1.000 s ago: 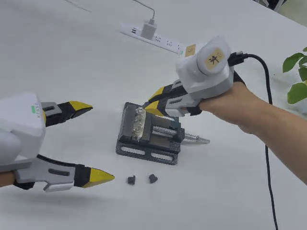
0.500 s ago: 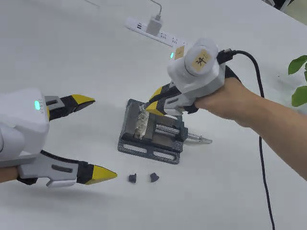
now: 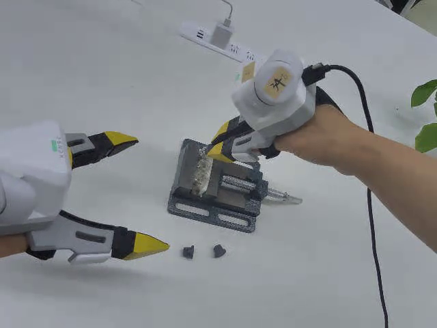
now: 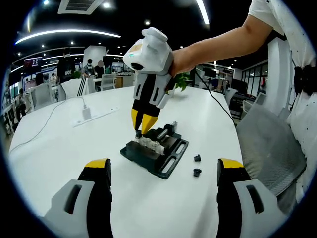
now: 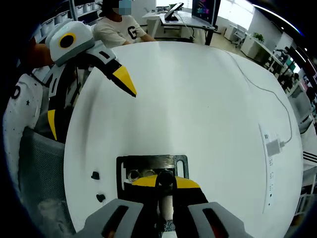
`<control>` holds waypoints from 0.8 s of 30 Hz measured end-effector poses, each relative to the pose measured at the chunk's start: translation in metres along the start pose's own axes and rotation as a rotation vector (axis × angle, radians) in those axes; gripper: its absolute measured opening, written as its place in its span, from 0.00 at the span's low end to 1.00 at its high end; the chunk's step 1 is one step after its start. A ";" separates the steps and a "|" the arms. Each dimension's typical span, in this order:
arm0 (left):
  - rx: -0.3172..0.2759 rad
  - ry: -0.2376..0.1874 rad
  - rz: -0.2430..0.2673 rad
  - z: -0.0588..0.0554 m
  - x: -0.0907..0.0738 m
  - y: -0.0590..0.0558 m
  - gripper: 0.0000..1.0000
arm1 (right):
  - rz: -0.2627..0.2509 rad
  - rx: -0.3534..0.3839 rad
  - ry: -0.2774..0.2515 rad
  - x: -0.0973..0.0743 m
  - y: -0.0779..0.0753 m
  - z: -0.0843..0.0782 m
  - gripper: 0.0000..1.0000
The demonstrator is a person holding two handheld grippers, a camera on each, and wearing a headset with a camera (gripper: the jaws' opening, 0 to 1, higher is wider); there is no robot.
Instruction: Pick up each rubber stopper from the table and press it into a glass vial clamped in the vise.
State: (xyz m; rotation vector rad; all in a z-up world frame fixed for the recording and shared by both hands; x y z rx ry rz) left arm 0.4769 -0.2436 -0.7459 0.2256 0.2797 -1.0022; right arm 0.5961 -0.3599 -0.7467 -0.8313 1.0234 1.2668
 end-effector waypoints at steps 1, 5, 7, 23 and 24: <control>-0.002 0.002 -0.001 0.000 0.000 0.000 0.88 | -0.002 -0.004 0.007 0.000 0.000 0.000 0.05; -0.006 -0.003 0.002 0.000 0.000 0.000 0.87 | -0.008 -0.007 0.044 0.001 -0.001 0.003 0.05; -0.009 -0.004 0.002 0.000 0.000 0.000 0.87 | -0.008 -0.006 0.057 0.001 -0.001 0.004 0.05; -0.016 -0.016 0.006 0.001 0.002 0.000 0.86 | -0.017 -0.023 0.139 0.009 -0.005 0.010 0.04; -0.015 -0.018 0.005 0.001 0.002 0.000 0.86 | -0.016 -0.030 0.141 0.008 -0.005 0.010 0.05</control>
Point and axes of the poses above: the centre of the closed fingertips' face, and the gripper's own axes: x roughly forward along the fingers, y roughly to its left, z roughly out of its top, the point moved 6 cm from there along -x, roughly backward along the fingers, and after that the axes turned 10 degrees about x, right-handed, at the moved point
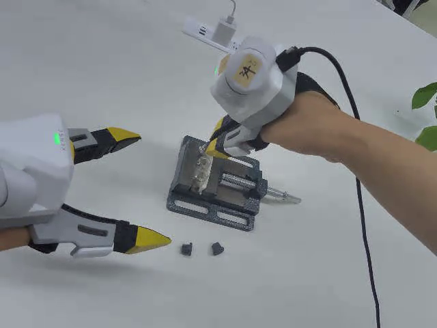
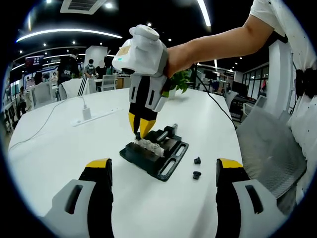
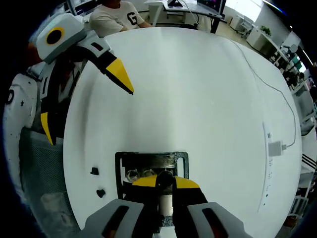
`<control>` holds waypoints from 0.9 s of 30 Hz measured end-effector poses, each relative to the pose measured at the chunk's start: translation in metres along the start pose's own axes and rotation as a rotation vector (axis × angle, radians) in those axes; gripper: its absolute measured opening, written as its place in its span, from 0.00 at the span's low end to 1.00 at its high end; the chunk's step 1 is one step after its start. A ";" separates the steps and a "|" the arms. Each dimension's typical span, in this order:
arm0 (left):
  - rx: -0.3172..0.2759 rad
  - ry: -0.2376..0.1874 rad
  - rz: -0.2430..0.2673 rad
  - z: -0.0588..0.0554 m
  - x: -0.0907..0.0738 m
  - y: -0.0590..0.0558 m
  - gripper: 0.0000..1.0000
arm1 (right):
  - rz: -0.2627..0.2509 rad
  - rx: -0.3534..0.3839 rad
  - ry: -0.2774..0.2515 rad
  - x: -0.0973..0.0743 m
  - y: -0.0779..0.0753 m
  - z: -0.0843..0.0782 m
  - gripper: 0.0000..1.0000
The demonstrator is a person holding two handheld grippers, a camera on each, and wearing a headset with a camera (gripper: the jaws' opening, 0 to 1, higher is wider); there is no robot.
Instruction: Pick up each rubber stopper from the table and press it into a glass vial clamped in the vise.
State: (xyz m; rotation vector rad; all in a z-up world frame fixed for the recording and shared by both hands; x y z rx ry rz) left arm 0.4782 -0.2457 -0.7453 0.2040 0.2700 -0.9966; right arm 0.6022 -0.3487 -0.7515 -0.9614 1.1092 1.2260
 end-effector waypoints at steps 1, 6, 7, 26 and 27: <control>0.002 -0.002 -0.001 0.001 0.000 -0.001 0.86 | 0.001 -0.007 -0.001 -0.001 0.000 -0.001 0.05; 0.004 -0.001 -0.001 0.002 -0.001 -0.002 0.86 | 0.008 0.008 -0.028 -0.002 -0.001 -0.005 0.06; 0.001 -0.001 0.000 0.001 -0.002 -0.002 0.86 | 0.010 0.013 -0.033 -0.002 -0.001 -0.006 0.06; -0.002 0.013 -0.001 -0.004 -0.005 -0.001 0.84 | 0.009 0.068 -0.153 -0.021 0.000 -0.010 0.07; 0.000 0.013 -0.002 -0.004 -0.005 -0.001 0.85 | 0.009 0.072 -0.157 -0.020 -0.001 -0.011 0.04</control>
Point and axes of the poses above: the centre of the closed fingertips' face, and the gripper's own axes: x roughly forward along the fingers, y roughly to its left, z roughly out of its top, the point moved 6 cm from there along -x, roughly backward along the fingers, and after that the axes turned 10 degrees about x, right-handed, at the moved point
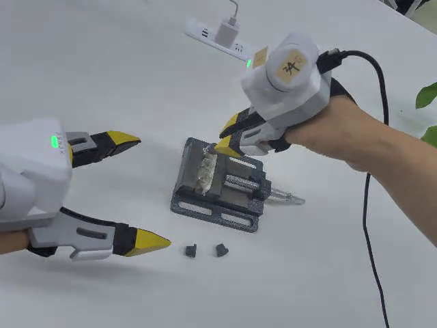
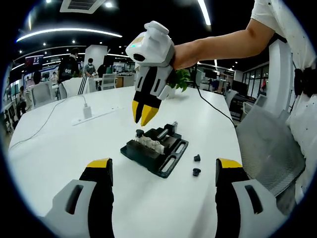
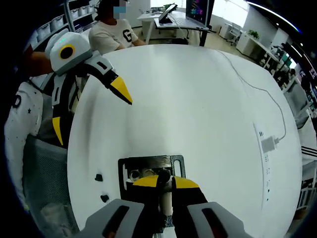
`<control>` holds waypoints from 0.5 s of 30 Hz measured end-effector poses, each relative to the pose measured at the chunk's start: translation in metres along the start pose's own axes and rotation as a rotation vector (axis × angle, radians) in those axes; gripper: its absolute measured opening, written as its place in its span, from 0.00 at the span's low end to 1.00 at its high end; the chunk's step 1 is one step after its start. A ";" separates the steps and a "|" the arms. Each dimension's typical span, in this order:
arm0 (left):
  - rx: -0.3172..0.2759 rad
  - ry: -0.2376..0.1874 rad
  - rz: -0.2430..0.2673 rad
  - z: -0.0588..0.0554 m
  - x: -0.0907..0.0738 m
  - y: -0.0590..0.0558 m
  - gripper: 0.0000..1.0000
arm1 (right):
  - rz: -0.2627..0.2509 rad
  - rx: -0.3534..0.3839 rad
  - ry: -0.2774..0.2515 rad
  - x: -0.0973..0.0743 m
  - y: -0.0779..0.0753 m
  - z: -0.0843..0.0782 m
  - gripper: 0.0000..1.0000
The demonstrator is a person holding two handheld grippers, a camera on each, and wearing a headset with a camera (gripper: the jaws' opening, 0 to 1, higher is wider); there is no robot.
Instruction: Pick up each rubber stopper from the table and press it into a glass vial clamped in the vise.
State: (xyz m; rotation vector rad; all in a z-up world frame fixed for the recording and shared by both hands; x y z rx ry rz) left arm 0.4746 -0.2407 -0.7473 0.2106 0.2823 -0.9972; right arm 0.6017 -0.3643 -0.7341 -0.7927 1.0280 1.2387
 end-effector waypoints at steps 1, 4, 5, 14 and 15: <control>0.000 -0.001 -0.001 0.000 0.000 0.000 0.85 | 0.002 0.000 -0.004 0.000 0.001 0.000 0.02; 0.001 0.002 -0.004 0.000 0.001 0.000 0.85 | 0.011 -0.001 0.003 0.001 0.003 -0.002 0.01; 0.000 0.002 -0.005 0.000 0.001 0.000 0.85 | 0.011 -0.004 0.003 0.001 0.005 -0.002 0.01; 0.001 0.002 -0.011 0.000 0.002 0.000 0.85 | 0.023 -0.011 0.007 0.008 0.004 -0.002 0.00; 0.001 0.003 -0.011 0.000 0.002 0.000 0.85 | 0.024 -0.014 0.008 0.010 0.003 -0.002 0.00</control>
Point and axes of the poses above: the centre of the closed fingertips' face, and the gripper's own axes: x roughly forward along the fingers, y roughly to its left, z roughly out of its top, the point moved 6 cm from there along -x, roughly backward along the fingers, and after that the axes turned 10 degrees about x, right-handed, at the moved point
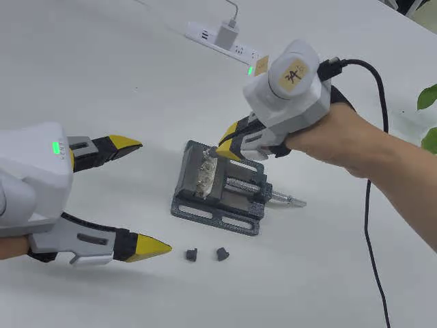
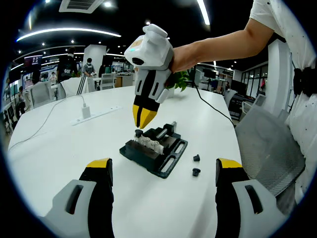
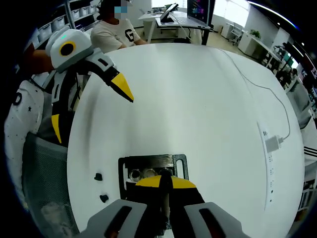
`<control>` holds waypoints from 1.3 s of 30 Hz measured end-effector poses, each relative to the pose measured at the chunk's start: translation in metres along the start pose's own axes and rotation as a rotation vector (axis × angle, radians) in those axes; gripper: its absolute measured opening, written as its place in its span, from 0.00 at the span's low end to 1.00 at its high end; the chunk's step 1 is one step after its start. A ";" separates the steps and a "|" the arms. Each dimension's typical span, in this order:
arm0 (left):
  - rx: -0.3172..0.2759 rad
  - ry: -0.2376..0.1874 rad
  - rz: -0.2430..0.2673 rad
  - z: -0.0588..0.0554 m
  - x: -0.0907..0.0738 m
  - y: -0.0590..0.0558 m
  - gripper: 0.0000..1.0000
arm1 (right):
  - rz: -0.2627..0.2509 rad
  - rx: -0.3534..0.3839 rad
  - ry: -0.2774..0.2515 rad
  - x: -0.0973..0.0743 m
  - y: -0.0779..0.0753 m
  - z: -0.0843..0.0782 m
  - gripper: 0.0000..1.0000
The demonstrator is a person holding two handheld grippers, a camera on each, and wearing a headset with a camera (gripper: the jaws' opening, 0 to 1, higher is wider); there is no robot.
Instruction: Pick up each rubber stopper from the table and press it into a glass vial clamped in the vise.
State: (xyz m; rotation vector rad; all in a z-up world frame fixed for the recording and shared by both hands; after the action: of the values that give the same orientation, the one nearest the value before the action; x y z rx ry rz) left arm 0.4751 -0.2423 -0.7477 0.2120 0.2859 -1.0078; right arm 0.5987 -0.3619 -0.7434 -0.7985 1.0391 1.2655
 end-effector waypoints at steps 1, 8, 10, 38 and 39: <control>0.001 0.001 0.000 0.000 0.000 0.000 0.85 | -0.001 0.001 0.000 0.000 0.000 0.000 0.00; -0.002 0.002 -0.002 -0.001 0.001 0.000 0.84 | 0.001 -0.001 0.001 0.002 0.000 0.000 0.00; -0.003 0.000 0.000 0.000 0.001 0.000 0.84 | 0.003 -0.003 0.003 0.004 0.000 0.000 0.00; -0.005 -0.013 -0.002 0.003 0.005 -0.001 0.84 | 0.013 -0.043 0.091 0.007 0.003 0.011 0.00; -0.006 -0.013 -0.001 0.003 0.005 0.000 0.84 | 0.016 -0.046 0.093 0.007 0.003 0.011 0.00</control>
State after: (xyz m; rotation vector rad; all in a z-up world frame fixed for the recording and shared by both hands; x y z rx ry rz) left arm 0.4776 -0.2468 -0.7468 0.2002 0.2774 -1.0089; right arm 0.5976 -0.3490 -0.7458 -0.8932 1.0961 1.2792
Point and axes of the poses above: the centre of the closed fingertips' face, and the gripper's own axes: x roughly forward along the fingers, y roughly to its left, z roughly out of its top, the point moved 6 cm from there along -x, roughly backward along the fingers, and after that the axes turned 10 degrees about x, right-handed, at the moved point
